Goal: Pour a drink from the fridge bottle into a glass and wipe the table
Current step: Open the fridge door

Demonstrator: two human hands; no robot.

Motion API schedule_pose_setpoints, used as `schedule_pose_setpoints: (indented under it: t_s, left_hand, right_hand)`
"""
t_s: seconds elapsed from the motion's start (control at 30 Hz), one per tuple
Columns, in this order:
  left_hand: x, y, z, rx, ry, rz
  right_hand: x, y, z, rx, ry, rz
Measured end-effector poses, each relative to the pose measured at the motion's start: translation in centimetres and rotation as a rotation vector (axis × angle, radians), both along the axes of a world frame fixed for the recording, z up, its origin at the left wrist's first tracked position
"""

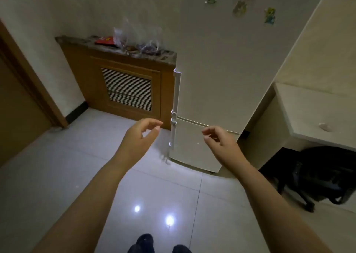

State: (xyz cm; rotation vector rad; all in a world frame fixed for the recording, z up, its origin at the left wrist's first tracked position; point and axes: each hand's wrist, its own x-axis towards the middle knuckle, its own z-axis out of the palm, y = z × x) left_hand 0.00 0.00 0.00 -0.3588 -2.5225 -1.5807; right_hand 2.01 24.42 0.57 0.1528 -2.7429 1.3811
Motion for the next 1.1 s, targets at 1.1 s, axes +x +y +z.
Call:
schedule_pose_setpoints:
  t_s: [1.1]
  left_hand:
    - [-50.4, 2.5, 3.8, -0.187, 0.274, -0.225]
  right_hand:
    - [-47.0, -7.7, -6.9, 0.555, 0.026, -0.143]
